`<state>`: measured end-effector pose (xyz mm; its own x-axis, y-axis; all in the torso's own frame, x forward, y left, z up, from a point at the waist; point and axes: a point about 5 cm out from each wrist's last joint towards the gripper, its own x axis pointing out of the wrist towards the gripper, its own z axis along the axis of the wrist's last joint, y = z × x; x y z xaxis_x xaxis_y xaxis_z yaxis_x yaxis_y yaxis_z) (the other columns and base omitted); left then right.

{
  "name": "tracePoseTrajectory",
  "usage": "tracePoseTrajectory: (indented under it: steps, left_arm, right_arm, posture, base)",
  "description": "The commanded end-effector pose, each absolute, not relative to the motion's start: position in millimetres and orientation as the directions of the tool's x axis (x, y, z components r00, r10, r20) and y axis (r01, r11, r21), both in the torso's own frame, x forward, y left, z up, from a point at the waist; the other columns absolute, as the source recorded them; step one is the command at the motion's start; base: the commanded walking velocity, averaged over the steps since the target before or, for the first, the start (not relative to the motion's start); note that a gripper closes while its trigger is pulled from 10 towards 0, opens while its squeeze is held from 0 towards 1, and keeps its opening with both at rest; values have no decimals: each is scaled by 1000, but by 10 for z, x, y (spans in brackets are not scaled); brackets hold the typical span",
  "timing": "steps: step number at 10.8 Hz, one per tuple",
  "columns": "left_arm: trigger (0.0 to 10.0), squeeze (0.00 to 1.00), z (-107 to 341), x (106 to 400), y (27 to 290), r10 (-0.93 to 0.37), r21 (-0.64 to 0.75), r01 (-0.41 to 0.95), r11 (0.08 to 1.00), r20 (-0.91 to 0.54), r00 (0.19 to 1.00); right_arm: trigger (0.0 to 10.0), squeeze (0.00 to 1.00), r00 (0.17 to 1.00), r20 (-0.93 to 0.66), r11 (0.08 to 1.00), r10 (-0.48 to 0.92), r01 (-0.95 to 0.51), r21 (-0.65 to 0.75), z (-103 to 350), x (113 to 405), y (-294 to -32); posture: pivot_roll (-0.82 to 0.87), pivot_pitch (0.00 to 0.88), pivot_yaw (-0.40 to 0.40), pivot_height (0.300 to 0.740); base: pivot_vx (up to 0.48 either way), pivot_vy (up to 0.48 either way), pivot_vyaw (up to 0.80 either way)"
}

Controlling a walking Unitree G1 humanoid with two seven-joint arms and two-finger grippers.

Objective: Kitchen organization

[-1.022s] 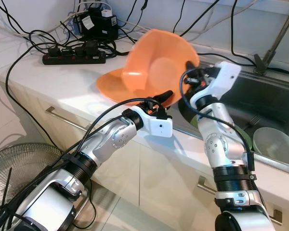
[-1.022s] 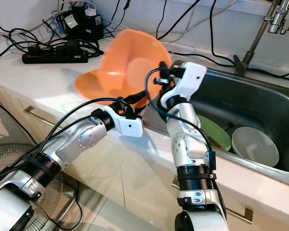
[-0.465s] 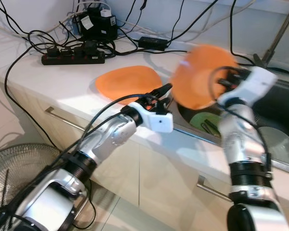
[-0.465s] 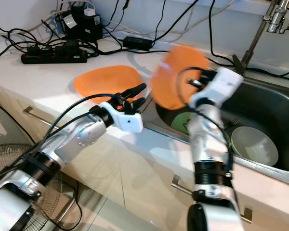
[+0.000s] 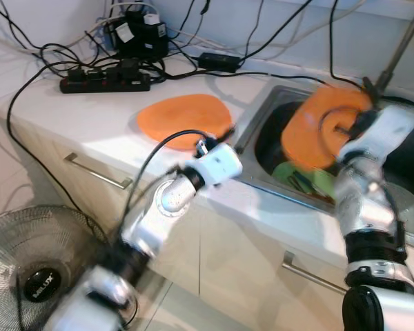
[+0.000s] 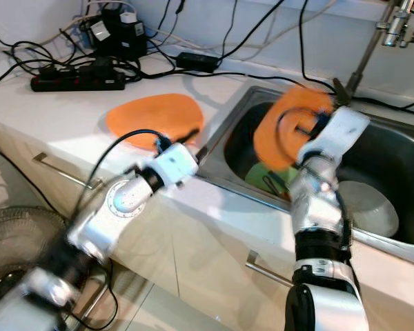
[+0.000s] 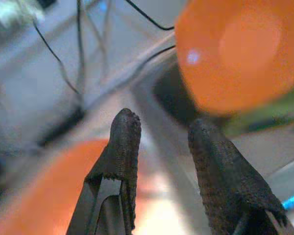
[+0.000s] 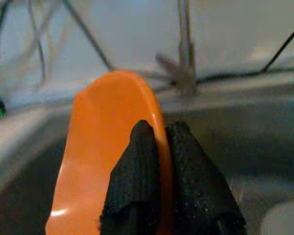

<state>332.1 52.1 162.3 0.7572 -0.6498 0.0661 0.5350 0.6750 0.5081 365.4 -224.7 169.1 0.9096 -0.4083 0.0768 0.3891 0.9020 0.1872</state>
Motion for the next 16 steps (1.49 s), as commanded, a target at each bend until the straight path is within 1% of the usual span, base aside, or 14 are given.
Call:
tracePoseTrajectory:
  steps: [1, 2, 4, 5, 6, 8, 9, 10, 13, 16]
  left_arm:
    - [10000, 0, 1661, 3300, 511, -663, 422, 580, 697, 70, 745]
    - [10000, 0, 1687, 3258, 492, -671, 284, 631, 722, 69, 738]
    - [10000, 0, 1667, 3189, 482, -704, 154, 694, 703, 13, 710]
    - [10000, 0, 1644, 3189, 499, -693, 148, 685, 713, -3, 721]
    - [10000, 0, 1632, 3191, 532, -678, 128, 675, 727, -23, 735]
    - [10000, 0, 1644, 3169, 570, -679, 117, 679, 724, -51, 733]
    - [10000, 0, 1652, 3178, 602, -655, 117, 655, 746, -46, 754]
    - [10000, 0, 1655, 3168, 613, -653, 112, 654, 749, -48, 756]
    - [10000, 0, 1649, 3145, 640, -653, 99, 656, 749, -61, 755]
    - [10000, 0, 1645, 3134, 650, -652, 97, 656, 749, -70, 755]
  right_arm:
    - [10000, 0, 922, 130, 925, -366, 345, 158, 1786, 3698, -2202]
    - [10000, 0, 941, 119, 946, -317, 306, 107, 1753, 3744, -2183]
    - [10000, 0, 951, 65, 953, -304, 303, 28, 1669, 3820, -2196]
    - [10000, 0, 960, 25, 960, -278, 278, 5, 1613, 3841, -2164]
    - [10000, 0, 965, -7, 965, -262, 262, 15, 1575, 3867, -2138]
    - [10000, 0, 968, -43, 969, -248, 248, -3, 1527, 3899, -2084]
    - [10000, 0, 971, -103, 975, -218, 222, 31, 1433, 3897, -2019]
    - [10000, 0, 966, -143, 975, -213, 220, 36, 1357, 3881, -2000]
    - [10000, 0, 963, -197, 979, -184, 197, 52, 1269, 3871, -1949]
    - [10000, 0, 966, -204, 983, -162, 177, 58, 1251, 3873, -1893]
  posture:
    - [207, 7, -14, 740]
    - [212, 8, -16, 740]
    - [213, 8, -16, 740]
    - [209, 8, -14, 740]
    - [217, 7, -16, 740]
    - [232, 9, -23, 740]
    - [232, 9, -23, 740]
    - [249, 9, -31, 740]
    - [247, 0, -23, 740]
    - [248, 0, -25, 740]
  base:
    - [0, 0, 0]
    - [0, 0, 0]
    - [0, 0, 0]
    - [0, 0, 0]
    - [0, 0, 0]
    - [0, 0, 0]
    - [0, 0, 0]
    - [0, 0, 0]
    - [0, 0, 0]
    - [0, 0, 0]
